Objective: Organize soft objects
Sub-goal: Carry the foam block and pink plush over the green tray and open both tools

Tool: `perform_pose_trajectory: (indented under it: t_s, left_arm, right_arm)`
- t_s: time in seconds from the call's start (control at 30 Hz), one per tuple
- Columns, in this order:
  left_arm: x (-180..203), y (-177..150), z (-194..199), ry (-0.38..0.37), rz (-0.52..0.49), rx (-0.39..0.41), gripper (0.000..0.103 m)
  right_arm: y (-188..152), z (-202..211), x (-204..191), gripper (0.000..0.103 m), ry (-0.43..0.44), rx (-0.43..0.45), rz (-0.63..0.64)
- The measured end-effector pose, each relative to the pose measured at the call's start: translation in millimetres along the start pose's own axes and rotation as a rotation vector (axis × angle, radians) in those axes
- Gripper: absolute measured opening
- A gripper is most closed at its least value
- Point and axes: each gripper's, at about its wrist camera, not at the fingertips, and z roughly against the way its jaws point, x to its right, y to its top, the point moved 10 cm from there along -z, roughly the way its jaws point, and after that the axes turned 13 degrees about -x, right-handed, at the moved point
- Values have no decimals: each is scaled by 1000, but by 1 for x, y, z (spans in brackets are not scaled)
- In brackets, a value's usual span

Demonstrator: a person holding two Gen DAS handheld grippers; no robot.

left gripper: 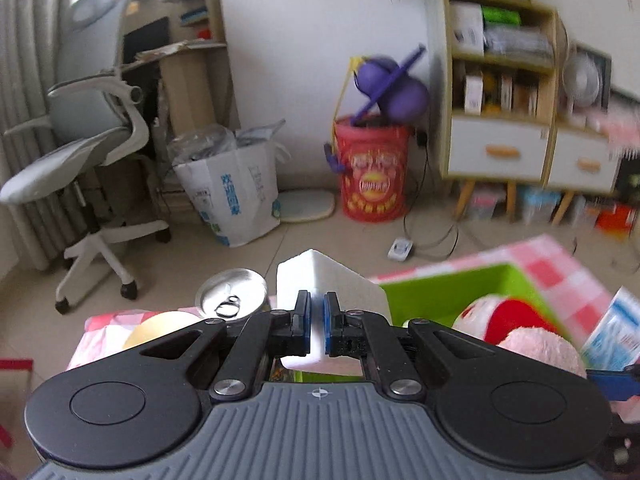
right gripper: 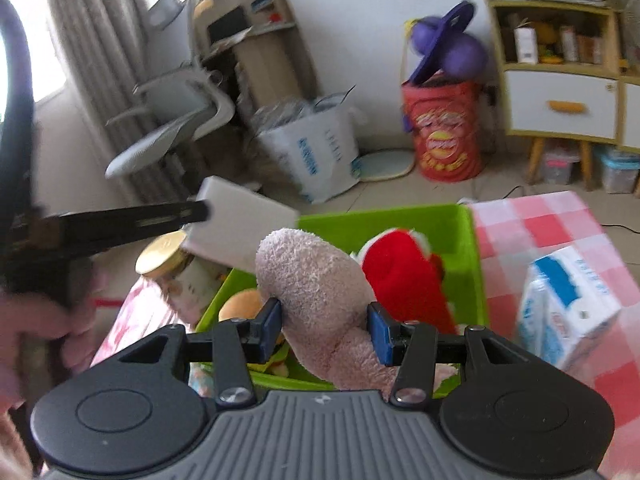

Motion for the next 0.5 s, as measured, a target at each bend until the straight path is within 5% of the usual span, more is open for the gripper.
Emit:
perform_pose_trajectory:
  t_s: [0.5]
  left_arm:
    - [6,-12,-36,45,-59,-69,6]
  right_arm:
    - [-11,-43,3,29,-22,-72,6]
